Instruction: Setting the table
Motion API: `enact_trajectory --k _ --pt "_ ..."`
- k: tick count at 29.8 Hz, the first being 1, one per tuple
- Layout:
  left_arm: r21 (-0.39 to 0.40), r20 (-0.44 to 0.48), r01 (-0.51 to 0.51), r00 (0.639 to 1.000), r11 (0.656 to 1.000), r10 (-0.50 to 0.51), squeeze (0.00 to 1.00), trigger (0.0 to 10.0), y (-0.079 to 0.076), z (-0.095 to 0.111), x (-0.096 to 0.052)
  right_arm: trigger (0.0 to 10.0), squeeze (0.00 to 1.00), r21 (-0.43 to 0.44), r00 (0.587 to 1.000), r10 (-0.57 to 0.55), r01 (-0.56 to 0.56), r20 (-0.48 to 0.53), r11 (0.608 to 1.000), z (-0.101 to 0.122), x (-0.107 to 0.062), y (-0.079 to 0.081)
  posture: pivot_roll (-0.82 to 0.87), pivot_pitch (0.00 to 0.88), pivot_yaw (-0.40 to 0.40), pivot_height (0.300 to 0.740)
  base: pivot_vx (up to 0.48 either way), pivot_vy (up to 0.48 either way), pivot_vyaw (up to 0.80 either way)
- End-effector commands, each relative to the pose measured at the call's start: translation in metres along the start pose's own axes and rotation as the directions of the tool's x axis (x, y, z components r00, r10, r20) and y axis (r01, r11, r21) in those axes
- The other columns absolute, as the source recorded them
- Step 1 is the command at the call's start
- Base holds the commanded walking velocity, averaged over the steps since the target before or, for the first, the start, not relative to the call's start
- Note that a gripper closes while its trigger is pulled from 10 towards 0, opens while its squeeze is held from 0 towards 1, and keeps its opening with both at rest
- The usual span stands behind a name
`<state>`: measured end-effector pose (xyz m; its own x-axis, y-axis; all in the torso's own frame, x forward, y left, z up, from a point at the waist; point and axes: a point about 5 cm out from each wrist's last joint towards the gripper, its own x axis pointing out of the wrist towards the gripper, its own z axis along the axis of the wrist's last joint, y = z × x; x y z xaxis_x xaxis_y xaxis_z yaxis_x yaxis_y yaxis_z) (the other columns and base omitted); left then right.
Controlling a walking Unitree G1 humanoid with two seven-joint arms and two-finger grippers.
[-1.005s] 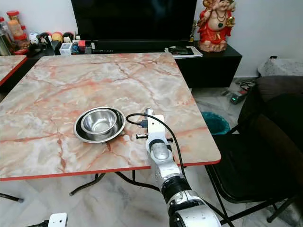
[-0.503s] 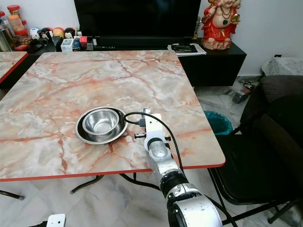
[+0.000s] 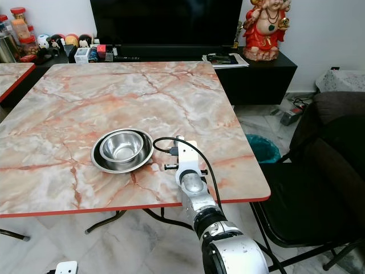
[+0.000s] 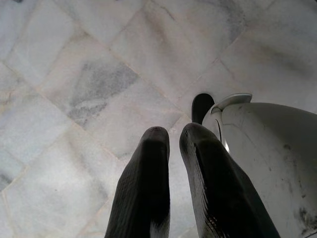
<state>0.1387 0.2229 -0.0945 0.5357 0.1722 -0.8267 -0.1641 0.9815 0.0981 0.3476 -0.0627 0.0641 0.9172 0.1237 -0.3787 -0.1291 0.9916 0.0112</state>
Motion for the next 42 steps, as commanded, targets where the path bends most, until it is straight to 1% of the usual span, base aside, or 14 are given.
enact_trajectory --k 1,17,20,21,22,23,25,28,30,33,34,37,38,42 --pt "0.004 -0.011 -0.004 1.000 1.000 0.004 0.00 10.0 0.003 -0.002 0.000 10.0 1.00 0.008 1.000 0.010 -0.011 0.018 1.000 0.008 0.001 0.006 0.10 0.000 -0.023 0.714 0.000 0.000 0.00" --pt "0.003 -0.019 0.002 1.000 1.000 -0.002 0.00 10.0 0.000 -0.003 0.000 10.0 1.00 0.011 1.000 0.020 -0.021 0.021 1.000 0.010 0.002 0.008 0.11 0.000 -0.027 0.714 0.000 0.000 0.00" --pt "0.003 -0.017 0.004 1.000 1.000 -0.004 0.00 10.0 0.000 -0.002 0.000 10.0 1.00 0.018 0.998 0.024 -0.026 0.062 1.000 0.018 0.002 0.010 0.11 0.000 -0.027 0.714 0.000 0.000 0.00" --pt "0.002 -0.016 0.004 1.000 1.000 -0.004 0.00 10.0 0.000 -0.001 0.000 10.0 0.79 0.007 0.993 0.038 -0.039 0.111 0.999 0.025 0.002 0.011 0.11 0.000 -0.026 0.714 0.000 0.000 0.00" --pt "0.002 -0.014 0.004 1.000 1.000 -0.004 0.00 10.0 -0.001 0.000 0.000 10.0 0.00 -0.021 0.982 0.035 -0.032 0.185 0.999 0.035 0.001 0.011 0.10 0.000 -0.026 0.714 0.000 0.000 0.00" --pt "0.002 -0.014 0.004 1.000 1.000 -0.004 0.00 10.0 -0.001 0.000 0.000 10.0 0.00 -0.021 0.982 0.035 -0.032 0.185 0.999 0.035 0.001 0.011 0.10 0.000 -0.026 0.714 0.000 0.000 0.00" --pt "-0.001 -0.010 0.005 1.000 1.000 -0.005 0.00 10.0 -0.001 0.001 0.001 10.0 0.00 -0.005 0.960 0.025 -0.025 0.277 1.000 0.049 0.000 0.011 0.10 0.000 -0.026 0.714 0.000 0.000 0.00" --pt "-0.006 -0.004 0.007 1.000 1.000 -0.007 0.00 10.0 -0.001 0.002 0.001 10.0 0.00 0.003 0.943 0.018 -0.020 0.331 1.000 0.057 -0.002 0.009 0.10 0.000 -0.025 0.714 0.000 0.000 0.00" --pt "-0.010 0.004 0.009 1.000 1.000 -0.009 0.00 10.0 -0.003 0.004 0.001 10.0 0.00 0.048 0.914 -0.006 -0.015 0.407 0.999 0.066 -0.006 0.006 0.10 0.000 -0.026 0.714 0.000 0.000 0.00" --pt "-0.013 0.009 0.009 1.000 1.000 -0.008 0.00 10.0 -0.003 0.005 0.001 10.0 0.00 0.055 0.895 -0.017 -0.009 0.446 0.998 0.071 -0.008 0.004 0.10 0.000 -0.025 0.714 0.000 0.000 0.00" --pt "-0.020 0.020 0.007 1.000 1.000 -0.007 0.00 10.0 -0.004 0.006 0.001 10.0 0.00 0.064 0.868 -0.024 -0.009 0.496 0.998 0.075 -0.012 0.001 0.10 0.000 -0.025 0.714 0.000 0.000 0.00" --pt "-0.022 0.024 0.007 1.000 1.000 -0.007 0.00 10.0 -0.004 0.006 0.001 10.0 0.00 0.068 0.858 -0.027 -0.010 0.513 0.998 0.076 -0.013 0.001 0.10 0.000 -0.025 0.714 0.000 0.000 0.00" --pt "-0.021 0.021 0.013 1.000 1.000 -0.013 0.00 10.0 -0.005 0.007 0.002 10.0 0.00 0.070 0.823 -0.046 0.007 0.567 0.998 0.081 -0.019 -0.005 0.09 0.000 -0.022 0.714 0.000 0.000 0.00" --pt "-0.025 0.013 0.019 1.000 1.000 -0.019 0.00 10.0 -0.007 0.006 0.002 10.0 0.00 0.095 0.796 -0.081 0.030 0.600 0.995 0.085 -0.023 -0.015 0.08 0.000 -0.019 0.714 0.000 0.000 0.00"
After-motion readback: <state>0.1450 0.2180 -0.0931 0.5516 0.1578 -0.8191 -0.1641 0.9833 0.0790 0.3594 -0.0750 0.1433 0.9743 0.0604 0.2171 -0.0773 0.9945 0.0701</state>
